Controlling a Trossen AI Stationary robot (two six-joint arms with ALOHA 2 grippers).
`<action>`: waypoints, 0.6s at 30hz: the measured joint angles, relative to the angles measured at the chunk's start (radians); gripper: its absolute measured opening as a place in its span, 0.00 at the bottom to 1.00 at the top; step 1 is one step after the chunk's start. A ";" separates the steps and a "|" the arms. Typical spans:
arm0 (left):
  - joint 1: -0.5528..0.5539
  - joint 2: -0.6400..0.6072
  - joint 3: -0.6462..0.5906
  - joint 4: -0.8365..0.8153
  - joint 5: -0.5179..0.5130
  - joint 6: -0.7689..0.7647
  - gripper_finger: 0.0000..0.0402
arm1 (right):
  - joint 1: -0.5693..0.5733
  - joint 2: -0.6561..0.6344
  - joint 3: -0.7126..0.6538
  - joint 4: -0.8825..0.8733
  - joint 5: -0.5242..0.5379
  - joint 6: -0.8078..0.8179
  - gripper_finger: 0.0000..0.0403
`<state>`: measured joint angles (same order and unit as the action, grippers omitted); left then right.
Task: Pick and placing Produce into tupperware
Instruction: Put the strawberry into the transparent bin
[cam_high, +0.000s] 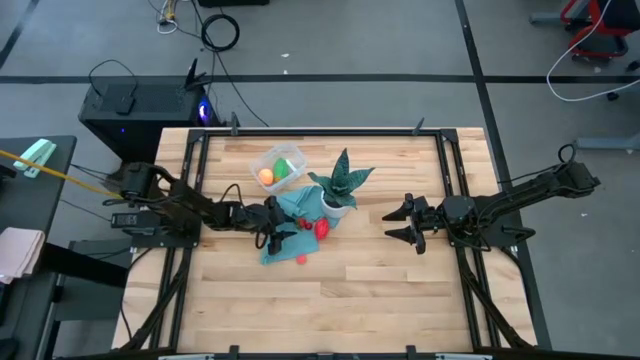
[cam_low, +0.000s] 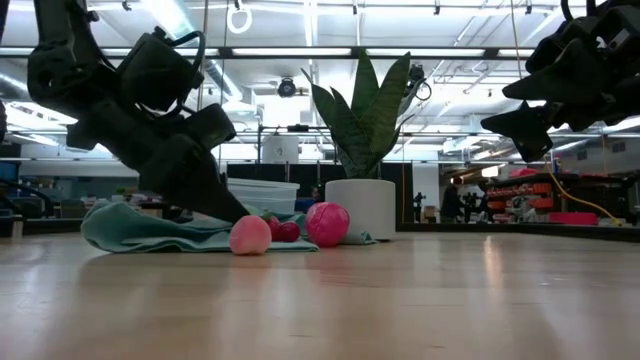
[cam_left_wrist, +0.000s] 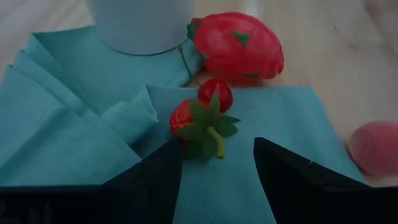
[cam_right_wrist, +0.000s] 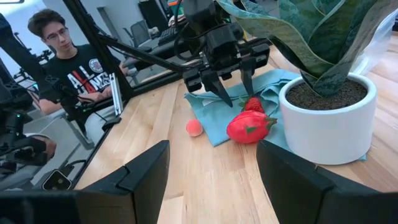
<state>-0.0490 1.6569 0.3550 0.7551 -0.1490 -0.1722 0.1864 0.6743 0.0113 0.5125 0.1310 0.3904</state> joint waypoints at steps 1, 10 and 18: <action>0.000 0.000 0.000 -0.001 0.000 0.000 0.50 | 0.000 0.000 0.000 0.000 0.000 0.000 0.61; 0.000 0.000 0.000 -0.003 0.000 0.001 0.45 | 0.000 0.000 0.000 0.000 0.000 0.000 0.61; 0.000 0.000 0.000 -0.004 0.000 0.001 0.38 | 0.000 0.000 0.000 0.001 0.000 0.000 0.61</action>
<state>-0.0490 1.6566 0.3550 0.7512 -0.1490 -0.1711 0.1865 0.6743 0.0113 0.5131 0.1310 0.3901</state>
